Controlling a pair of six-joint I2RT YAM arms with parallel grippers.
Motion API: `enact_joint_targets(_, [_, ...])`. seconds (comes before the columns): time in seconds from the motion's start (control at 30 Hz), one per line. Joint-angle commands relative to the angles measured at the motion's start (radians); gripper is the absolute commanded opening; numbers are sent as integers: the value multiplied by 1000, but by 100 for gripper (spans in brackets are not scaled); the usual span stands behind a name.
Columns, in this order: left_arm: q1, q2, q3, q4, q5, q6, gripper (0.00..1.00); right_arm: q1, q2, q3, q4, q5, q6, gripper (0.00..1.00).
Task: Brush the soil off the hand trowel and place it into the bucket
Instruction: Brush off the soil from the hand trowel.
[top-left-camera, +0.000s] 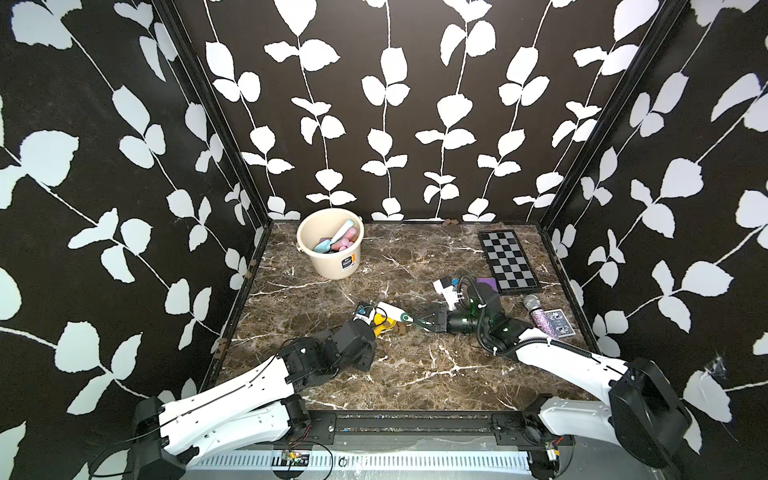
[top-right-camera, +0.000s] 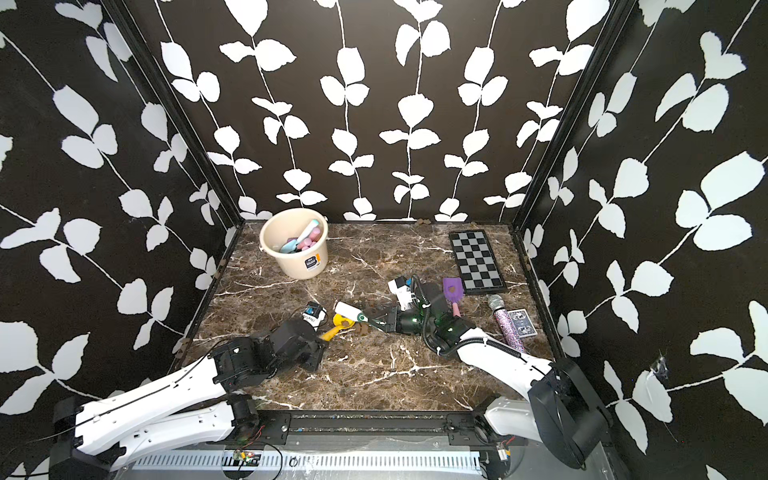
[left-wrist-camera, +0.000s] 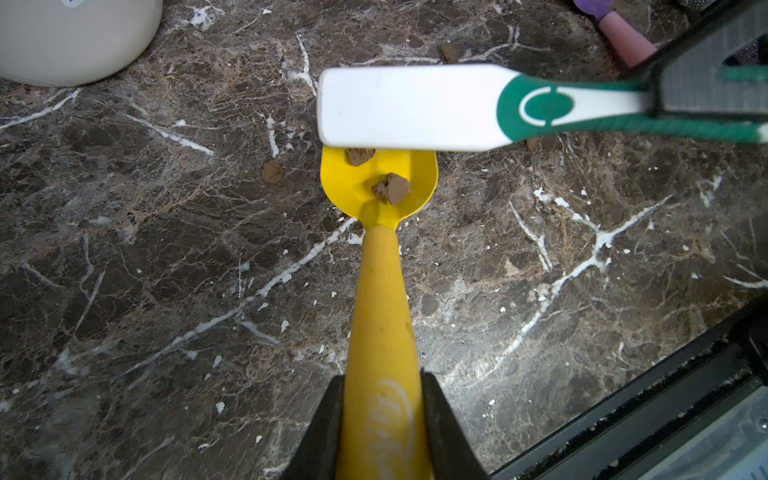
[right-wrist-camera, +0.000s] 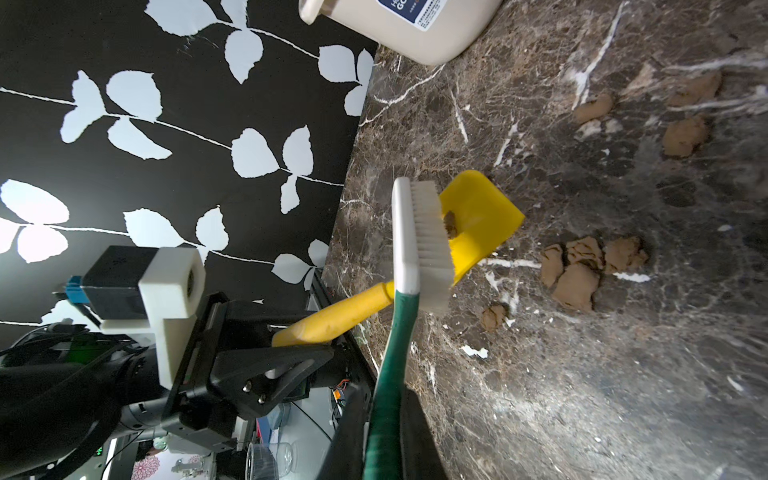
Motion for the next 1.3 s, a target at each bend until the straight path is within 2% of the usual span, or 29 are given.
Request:
enact_joint_targets(0.0, [5,-20,-11,1,-21,13,0,1,0,-8,-4,20,-35,0])
enact_joint_targets(0.2, [7,-28,-25,10,-16,8,0,-15,-31,-22,-60,77,-53,0])
enact_joint_targets(0.5, [7,-29,-52,12,-12,3,0,-51,-160,-14,-161,154,-82,0])
enact_joint_targets(0.67, [7,-22,-47,30,-12,10,0,-33,-141,26,-99,15,-72,0])
enact_joint_targets(0.93, [7,-29,-19,29,-57,55,0,22,6,19,89,-99,34,0])
enact_joint_targets(1.07, [7,-52,-17,34,-58,61,0,21,-4,32,-75,12,-44,0])
enact_joint_targets(1.27, [7,-76,-19,15,-69,58,0,-8,-36,4,-100,84,-35,0])
